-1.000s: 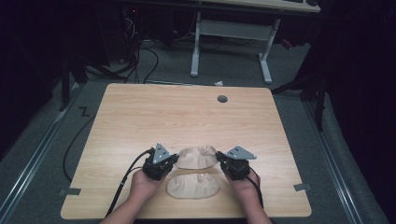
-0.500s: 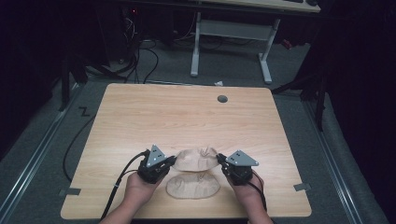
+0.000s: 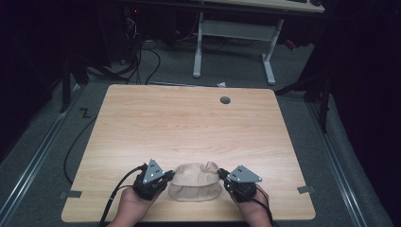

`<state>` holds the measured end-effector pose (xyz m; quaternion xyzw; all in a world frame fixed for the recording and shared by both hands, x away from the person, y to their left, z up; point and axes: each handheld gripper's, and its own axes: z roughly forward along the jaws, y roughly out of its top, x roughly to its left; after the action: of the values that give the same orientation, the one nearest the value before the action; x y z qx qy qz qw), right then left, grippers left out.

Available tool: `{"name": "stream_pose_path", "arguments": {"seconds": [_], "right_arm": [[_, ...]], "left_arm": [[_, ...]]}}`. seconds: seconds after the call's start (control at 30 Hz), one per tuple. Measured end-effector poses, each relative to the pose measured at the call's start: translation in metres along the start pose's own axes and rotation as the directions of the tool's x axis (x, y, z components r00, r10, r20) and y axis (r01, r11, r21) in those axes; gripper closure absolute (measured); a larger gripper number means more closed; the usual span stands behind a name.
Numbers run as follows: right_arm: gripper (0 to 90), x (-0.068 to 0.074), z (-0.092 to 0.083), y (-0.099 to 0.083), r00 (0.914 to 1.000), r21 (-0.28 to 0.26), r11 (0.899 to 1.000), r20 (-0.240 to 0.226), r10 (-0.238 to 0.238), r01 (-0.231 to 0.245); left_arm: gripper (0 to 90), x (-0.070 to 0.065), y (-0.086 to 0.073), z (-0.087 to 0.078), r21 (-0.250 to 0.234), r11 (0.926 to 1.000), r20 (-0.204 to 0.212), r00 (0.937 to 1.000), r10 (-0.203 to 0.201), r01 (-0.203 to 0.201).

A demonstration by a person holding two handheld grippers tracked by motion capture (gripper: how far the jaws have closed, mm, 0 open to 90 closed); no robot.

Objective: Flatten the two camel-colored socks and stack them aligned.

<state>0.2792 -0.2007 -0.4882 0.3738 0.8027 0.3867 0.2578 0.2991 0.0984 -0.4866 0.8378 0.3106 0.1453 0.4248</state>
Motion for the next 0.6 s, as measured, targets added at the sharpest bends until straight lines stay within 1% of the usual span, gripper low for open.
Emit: {"name": "stream_pose_path", "arguments": {"seconds": [0.03, 0.1, 0.17, 0.2, 0.23, 0.3, 0.33, 0.4, 0.43, 0.47, 0.5, 0.53, 0.57, 0.6], "right_arm": [[85.4, 0.003, -0.002, -0.003, 0.9999, 0.008, 1.0, -0.01, -0.006, 0.006], [85.4, 0.005, -0.004, -0.005, 0.9999, 0.013, 1.0, -0.013, -0.004, 0.004], [85.3, 0.008, -0.008, -0.011, 0.9996, 0.03, 1.0, -0.027, 0.003, -0.002], [85.3, 0.008, -0.008, -0.011, 0.9996, 0.03, 1.0, -0.027, 0.003, -0.002], [85.2, 0.009, -0.009, -0.015, 0.9993, 0.043, 0.999, -0.037, 0.008, -0.007], [85.1, 0.011, -0.008, -0.019, 0.9991, 0.065, 0.998, -0.039, 0.015, -0.012], [85.1, 0.011, -0.008, -0.019, 0.9991, 0.065, 0.998, -0.039, 0.015, -0.012], [84.8, 0.012, -0.005, -0.022, 0.9989, 0.087, 0.996, -0.045, 0.01, -0.006], [83.6, 0.013, -0.004, -0.024, 0.9985, 0.1, 0.995, -0.054, 0.009, -0.004], [82.0, 0.013, -0.003, -0.025, 0.9983, 0.112, 0.994, -0.057, 0.014, -0.008], [82.0, 0.013, -0.003, -0.025, 0.9983, 0.112, 0.994, -0.057, 0.014, -0.008], [75.3, 0.012, 0.0, -0.027, 0.9975, 0.13, 0.991, -0.067, 0.02, -0.011], [75.3, 0.012, 0.0, -0.027, 0.9975, 0.13, 0.991, -0.067, 0.02, -0.011], [73.9, 0.012, 0.001, -0.028, 0.9976, 0.134, 0.991, -0.064, 0.025, -0.016]], "left_arm": [[87.4, -0.005, -0.003, 0.0, 0.019, 0.9997, 0.0, 0.9999, 0.017, -0.017], [87.4, -0.006, -0.005, -0.001, 0.024, 0.9996, 0.003, 0.9998, 0.018, -0.018], [87.3, -0.01, -0.008, -0.001, 0.044, 0.9987, 0.011, 0.9996, 0.027, -0.027], [87.3, -0.01, -0.008, -0.001, 0.044, 0.9987, 0.011, 0.9996, 0.027, -0.027], [87.3, -0.01, -0.009, -0.001, 0.051, 0.9982, 0.013, 0.9994, 0.031, -0.032], [87.2, -0.012, -0.011, -0.001, 0.054, 0.998, 0.012, 0.9994, 0.031, -0.032], [87.2, -0.012, -0.011, -0.001, 0.054, 0.998, 0.012, 0.9994, 0.031, -0.032], [87.1, -0.014, -0.013, -0.001, 0.064, 0.9972, 0.009, 0.9993, 0.037, -0.037], [86.8, -0.015, -0.014, 0.001, 0.078, 0.9959, 0.002, 0.9989, 0.046, -0.046], [86.4, -0.014, -0.018, 0.005, 0.117, 0.9921, 0.003, 0.9989, 0.047, -0.047], [85.3, -0.014, -0.018, 0.005, 0.117, 0.9921, 0.003, 0.9989, 0.047, -0.047], [81.0, -0.012, -0.02, 0.009, 0.136, 0.9901, -0.004, 0.9994, 0.034, -0.033], [74.5, -0.012, -0.02, 0.009, 0.136, 0.9901, -0.004, 0.9994, 0.034, -0.033], [74.5, -0.011, -0.021, 0.01, 0.136, 0.9904, -0.006, 0.9997, 0.026, -0.025]]}}
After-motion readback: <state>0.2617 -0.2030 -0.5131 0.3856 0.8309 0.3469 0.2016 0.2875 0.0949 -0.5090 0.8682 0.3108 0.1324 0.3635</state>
